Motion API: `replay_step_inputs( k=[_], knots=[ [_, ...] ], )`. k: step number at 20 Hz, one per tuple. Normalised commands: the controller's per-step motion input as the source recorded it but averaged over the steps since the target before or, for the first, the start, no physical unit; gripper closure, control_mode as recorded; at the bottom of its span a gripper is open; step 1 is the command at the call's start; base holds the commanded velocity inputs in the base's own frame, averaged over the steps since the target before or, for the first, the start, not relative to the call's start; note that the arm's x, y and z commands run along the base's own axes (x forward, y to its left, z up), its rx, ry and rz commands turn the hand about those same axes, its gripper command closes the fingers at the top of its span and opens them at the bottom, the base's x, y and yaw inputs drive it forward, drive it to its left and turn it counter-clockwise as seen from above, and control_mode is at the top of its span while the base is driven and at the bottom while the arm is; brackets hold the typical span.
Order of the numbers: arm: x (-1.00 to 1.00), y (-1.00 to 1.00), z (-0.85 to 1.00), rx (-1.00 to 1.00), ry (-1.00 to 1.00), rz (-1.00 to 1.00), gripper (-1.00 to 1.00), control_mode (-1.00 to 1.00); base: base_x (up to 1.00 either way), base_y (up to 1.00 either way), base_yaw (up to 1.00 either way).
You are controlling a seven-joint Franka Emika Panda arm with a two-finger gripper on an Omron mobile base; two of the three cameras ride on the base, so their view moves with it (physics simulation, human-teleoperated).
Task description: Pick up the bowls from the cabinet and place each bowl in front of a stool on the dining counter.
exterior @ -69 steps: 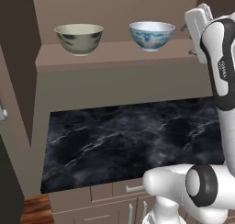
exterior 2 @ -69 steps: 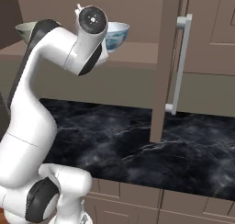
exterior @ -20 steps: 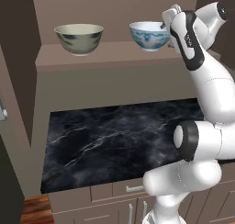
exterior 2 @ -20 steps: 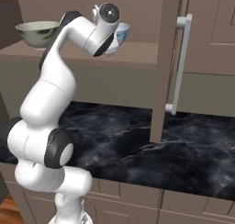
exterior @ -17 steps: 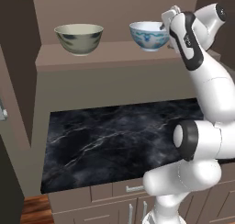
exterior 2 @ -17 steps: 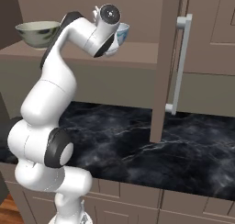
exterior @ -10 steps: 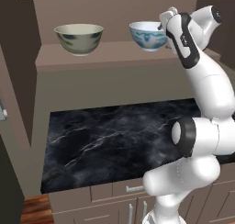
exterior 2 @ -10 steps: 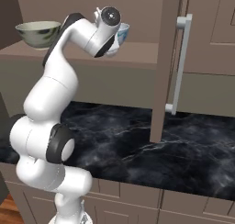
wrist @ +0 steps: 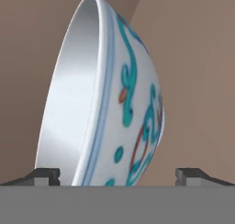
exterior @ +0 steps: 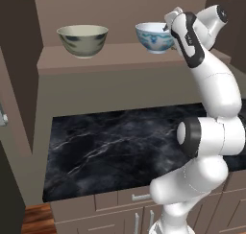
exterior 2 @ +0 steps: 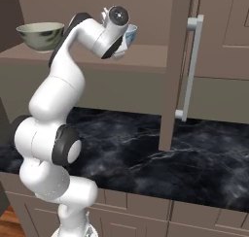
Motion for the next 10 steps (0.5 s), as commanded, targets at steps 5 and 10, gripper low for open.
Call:
replay_step_inputs(
  k=[5,10],
  knots=[
    [0.00,0.00,-0.09,0.00,0.06,0.00,-1.00,-1.00,0.00,0.00,0.00],
    [0.06,0.00,-0.06,0.00,0.02,0.00,-1.00,-1.00,0.00,0.00,0.00]
  ],
)
